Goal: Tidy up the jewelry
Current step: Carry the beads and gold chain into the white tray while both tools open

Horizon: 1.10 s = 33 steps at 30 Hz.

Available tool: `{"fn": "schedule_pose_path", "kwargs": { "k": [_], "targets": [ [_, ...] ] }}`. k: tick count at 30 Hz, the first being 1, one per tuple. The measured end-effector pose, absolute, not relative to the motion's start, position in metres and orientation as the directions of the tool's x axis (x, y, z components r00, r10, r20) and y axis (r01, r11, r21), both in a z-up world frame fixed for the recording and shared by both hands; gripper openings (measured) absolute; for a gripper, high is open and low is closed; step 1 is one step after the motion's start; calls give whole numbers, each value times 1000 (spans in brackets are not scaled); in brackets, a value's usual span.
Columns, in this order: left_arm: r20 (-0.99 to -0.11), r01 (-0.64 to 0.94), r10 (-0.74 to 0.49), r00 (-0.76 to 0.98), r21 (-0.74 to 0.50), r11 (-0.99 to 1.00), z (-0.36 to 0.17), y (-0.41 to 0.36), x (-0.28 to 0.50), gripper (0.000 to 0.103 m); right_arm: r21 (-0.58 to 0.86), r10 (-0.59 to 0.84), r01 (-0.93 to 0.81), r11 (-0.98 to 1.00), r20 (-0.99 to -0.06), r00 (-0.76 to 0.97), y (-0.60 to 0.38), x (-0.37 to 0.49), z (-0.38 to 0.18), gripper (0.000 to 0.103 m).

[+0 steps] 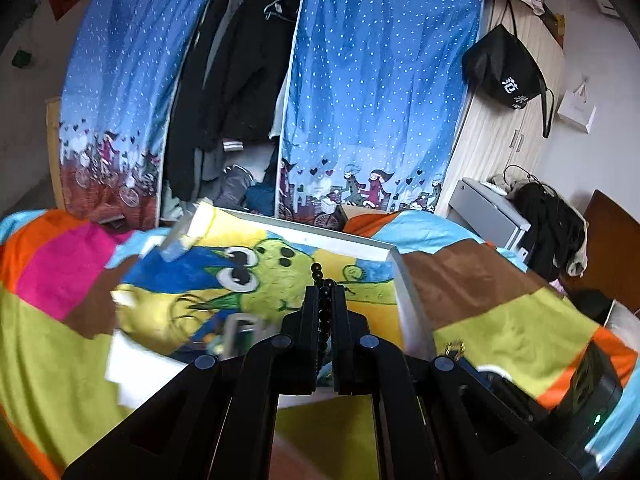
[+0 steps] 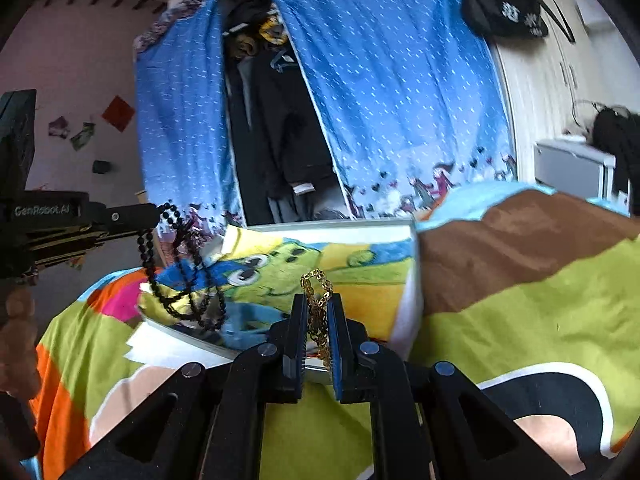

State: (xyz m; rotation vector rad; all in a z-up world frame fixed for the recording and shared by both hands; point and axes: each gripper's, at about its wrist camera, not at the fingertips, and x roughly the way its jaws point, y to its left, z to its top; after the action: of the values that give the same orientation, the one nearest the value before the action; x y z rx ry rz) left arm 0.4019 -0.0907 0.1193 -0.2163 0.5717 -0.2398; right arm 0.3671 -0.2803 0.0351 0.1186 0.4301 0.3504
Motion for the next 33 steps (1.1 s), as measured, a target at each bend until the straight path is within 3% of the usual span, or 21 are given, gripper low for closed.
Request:
{"fn": "schedule_pose_path", "kwargs": {
  "k": [8, 17, 20, 22, 24, 27, 28, 30, 31, 33],
  "targets": [
    [-600, 151, -281, 749, -259, 954, 66, -103, 429, 3, 214, 341, -269, 939, -476, 811, -283, 380, 6, 10],
    [-653, 127, -227, 723, -197, 972, 42, -108, 430, 4, 229, 334, -250, 941, -498, 800, -284, 381, 3, 11],
    [-667, 120, -214, 713, -185, 975, 41, -106, 428, 5, 226, 332, -251, 941, -494, 803, -284, 378, 4, 22],
    [-674, 116, -211, 708, -185, 976, 43, -103, 425, 14, 213, 325, -251, 944, -488, 810, -283, 375, 6, 35],
    [-666, 103, -200, 719, -182, 978, 47, -98, 418, 42, 194, 318, -254, 947, -480, 818, -280, 369, 9, 43],
    [-639, 84, -203, 742, -212, 974, 58, -88, 404, 49, 174, 312, -260, 950, -473, 824, -277, 360, 13, 45],
    [-640, 79, -201, 742, -214, 974, 61, -87, 401, 50, 168, 309, -260, 951, -470, 827, -276, 355, 14, 53],
    [-640, 56, -185, 746, -217, 975, 67, -79, 390, 66, 153, 302, -260, 953, -452, 840, -275, 343, 18, 66],
    [-629, 46, -182, 756, -226, 973, 71, -75, 381, 68, 147, 300, -262, 954, -445, 844, -275, 337, 20, 71],
    [-611, 31, -175, 772, -239, 971, 79, -68, 367, 80, 132, 300, -269, 954, -432, 850, -274, 324, 26, 73]
  ]
}}
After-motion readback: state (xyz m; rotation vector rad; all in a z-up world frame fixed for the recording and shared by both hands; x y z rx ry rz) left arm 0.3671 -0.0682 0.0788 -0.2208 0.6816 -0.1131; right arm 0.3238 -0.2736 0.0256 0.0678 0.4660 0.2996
